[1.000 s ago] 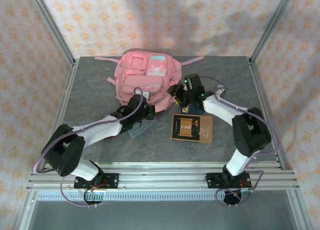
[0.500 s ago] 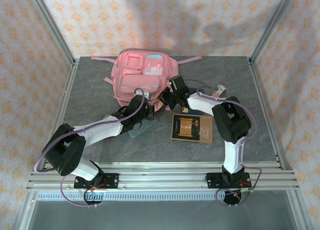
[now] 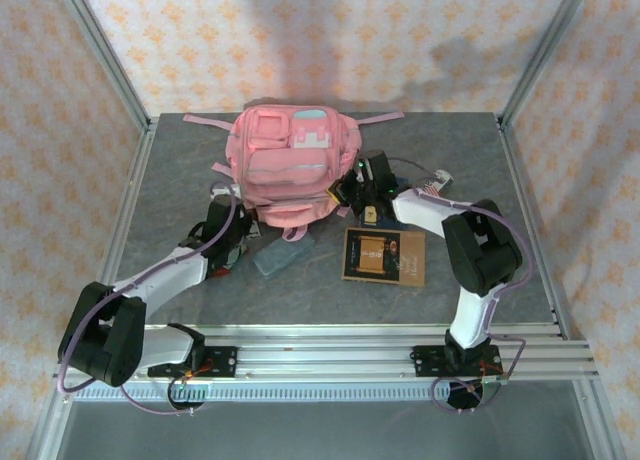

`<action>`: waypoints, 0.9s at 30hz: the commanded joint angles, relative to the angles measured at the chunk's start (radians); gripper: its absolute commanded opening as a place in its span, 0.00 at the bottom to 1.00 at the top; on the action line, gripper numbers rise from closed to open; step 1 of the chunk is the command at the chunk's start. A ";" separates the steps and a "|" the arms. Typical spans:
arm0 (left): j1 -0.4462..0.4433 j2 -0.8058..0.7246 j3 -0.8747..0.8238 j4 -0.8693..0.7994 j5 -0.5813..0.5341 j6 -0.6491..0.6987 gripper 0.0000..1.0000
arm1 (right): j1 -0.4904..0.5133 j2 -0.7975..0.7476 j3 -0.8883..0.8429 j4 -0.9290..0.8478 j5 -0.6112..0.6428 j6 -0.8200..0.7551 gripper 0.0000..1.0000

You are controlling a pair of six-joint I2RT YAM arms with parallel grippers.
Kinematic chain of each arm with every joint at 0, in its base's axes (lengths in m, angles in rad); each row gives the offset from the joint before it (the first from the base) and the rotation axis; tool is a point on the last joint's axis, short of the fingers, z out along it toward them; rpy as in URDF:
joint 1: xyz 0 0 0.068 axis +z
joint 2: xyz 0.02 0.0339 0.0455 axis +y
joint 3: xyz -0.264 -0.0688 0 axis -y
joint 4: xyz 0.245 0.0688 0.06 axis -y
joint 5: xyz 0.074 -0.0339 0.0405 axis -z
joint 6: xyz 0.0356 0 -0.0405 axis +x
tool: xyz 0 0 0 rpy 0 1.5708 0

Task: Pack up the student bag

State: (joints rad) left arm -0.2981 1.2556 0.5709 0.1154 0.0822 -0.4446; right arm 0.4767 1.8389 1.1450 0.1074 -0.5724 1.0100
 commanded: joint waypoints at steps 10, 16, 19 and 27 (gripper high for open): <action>-0.062 -0.266 -0.014 -0.174 0.027 -0.019 0.00 | -0.037 0.079 0.181 0.028 -0.231 -0.158 0.00; -0.170 -0.248 -0.010 -0.124 0.023 -0.062 0.00 | -0.111 0.165 0.311 -0.114 -0.184 -0.256 0.00; -0.190 -0.161 0.009 -0.049 0.015 -0.068 0.00 | -0.149 0.215 0.379 -0.146 -0.126 -0.234 0.00; -0.213 0.071 0.160 0.070 0.028 -0.046 0.00 | -0.165 0.328 0.639 -0.399 0.085 -0.257 0.30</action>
State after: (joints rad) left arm -0.4984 1.2896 0.6525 0.0933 0.1074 -0.4973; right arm 0.3466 2.1559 1.6680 -0.2039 -0.6891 0.7933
